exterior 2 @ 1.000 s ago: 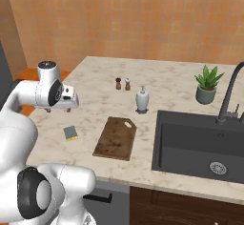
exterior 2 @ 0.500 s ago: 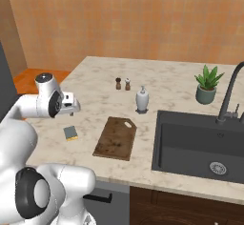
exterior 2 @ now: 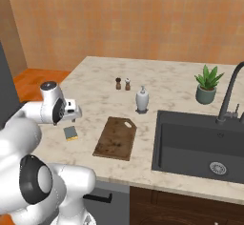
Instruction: Pick up the sponge from the counter and clean the cutting board by briefly scrubbing or pressing down on the cutting board. Once finished, release the sponge.
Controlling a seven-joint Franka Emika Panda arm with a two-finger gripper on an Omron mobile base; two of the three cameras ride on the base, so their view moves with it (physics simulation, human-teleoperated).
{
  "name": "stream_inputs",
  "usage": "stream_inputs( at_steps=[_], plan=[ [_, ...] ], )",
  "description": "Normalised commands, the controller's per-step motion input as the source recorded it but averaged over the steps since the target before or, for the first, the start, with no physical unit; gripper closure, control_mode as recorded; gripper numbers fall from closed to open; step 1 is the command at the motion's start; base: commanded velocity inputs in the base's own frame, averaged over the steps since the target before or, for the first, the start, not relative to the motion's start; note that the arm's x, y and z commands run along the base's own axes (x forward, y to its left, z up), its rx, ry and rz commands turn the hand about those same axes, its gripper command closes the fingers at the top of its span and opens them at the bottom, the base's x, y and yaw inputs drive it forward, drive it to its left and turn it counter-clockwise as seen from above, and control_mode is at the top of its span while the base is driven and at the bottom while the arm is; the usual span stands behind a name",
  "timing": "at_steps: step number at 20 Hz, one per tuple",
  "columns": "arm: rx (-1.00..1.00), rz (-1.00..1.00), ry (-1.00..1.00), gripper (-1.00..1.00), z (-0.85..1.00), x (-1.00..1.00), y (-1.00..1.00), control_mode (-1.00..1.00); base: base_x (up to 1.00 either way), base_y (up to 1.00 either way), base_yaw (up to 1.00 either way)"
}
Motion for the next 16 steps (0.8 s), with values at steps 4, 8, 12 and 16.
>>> stream_inputs(
  at_steps=[4, 8, 12, 16],
  plan=[
    [-0.05, 0.06, 0.2, -1.0, -0.29, 0.24, 0.28, -1.0, 0.0, 0.0, 0.0],
    [-0.01, 0.0, 0.15, -1.0, -0.23, 0.25, 0.03, -1.0, 0.0, 0.0, 0.0],
    [0.0, 0.0, 0.03, -1.0, -0.24, 0.23, 0.01, -1.0, 0.0, 0.0, 0.0],
    [-0.01, 0.0, 0.0, -1.0, -0.36, 0.05, 0.0, -1.0, 0.0, 0.0, 0.0]
  ],
)
